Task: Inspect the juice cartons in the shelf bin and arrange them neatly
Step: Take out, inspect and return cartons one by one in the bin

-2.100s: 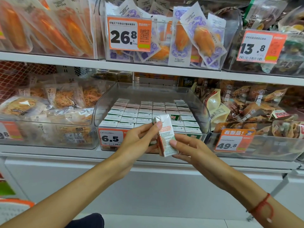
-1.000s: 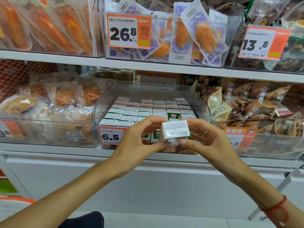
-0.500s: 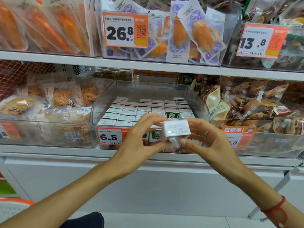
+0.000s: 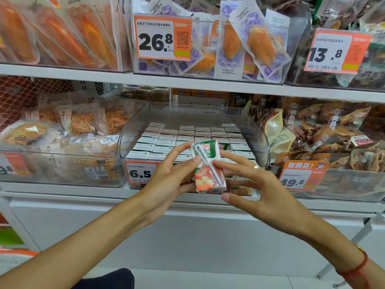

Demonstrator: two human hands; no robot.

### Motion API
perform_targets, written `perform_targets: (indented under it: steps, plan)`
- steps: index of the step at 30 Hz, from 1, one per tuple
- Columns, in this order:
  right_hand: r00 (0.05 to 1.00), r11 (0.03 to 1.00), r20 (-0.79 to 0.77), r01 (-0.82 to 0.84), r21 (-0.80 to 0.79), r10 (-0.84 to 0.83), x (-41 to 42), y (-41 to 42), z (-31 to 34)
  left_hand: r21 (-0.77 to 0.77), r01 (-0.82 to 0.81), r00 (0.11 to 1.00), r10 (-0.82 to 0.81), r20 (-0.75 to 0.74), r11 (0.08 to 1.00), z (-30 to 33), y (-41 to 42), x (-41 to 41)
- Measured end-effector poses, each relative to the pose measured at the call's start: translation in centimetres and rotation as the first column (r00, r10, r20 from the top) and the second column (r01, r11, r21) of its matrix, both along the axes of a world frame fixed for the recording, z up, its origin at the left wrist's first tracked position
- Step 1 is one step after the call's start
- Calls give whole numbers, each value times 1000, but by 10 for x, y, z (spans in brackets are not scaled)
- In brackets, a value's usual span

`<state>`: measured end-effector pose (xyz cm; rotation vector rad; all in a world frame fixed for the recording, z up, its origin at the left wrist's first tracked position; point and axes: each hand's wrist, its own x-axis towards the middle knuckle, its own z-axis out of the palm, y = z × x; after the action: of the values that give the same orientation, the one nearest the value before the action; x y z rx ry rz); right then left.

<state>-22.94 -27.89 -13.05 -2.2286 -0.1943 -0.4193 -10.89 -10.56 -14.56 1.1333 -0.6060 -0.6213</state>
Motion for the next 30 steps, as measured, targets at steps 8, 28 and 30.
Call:
perform_targets:
  steps: [8,28,30]
  plan:
    - [996,941,-23,86,328,-83,3,5,-1,197,40,990,-13,-137,979,0,-2,3]
    - [943,705,-326,272,656,-60,8,5,-3,204,24,977,20,-210,979,6,-1,-2]
    - [939,706,-341,268,656,-40,9,7,-3,174,-46,987,71,-143,984,6,-2,-2]
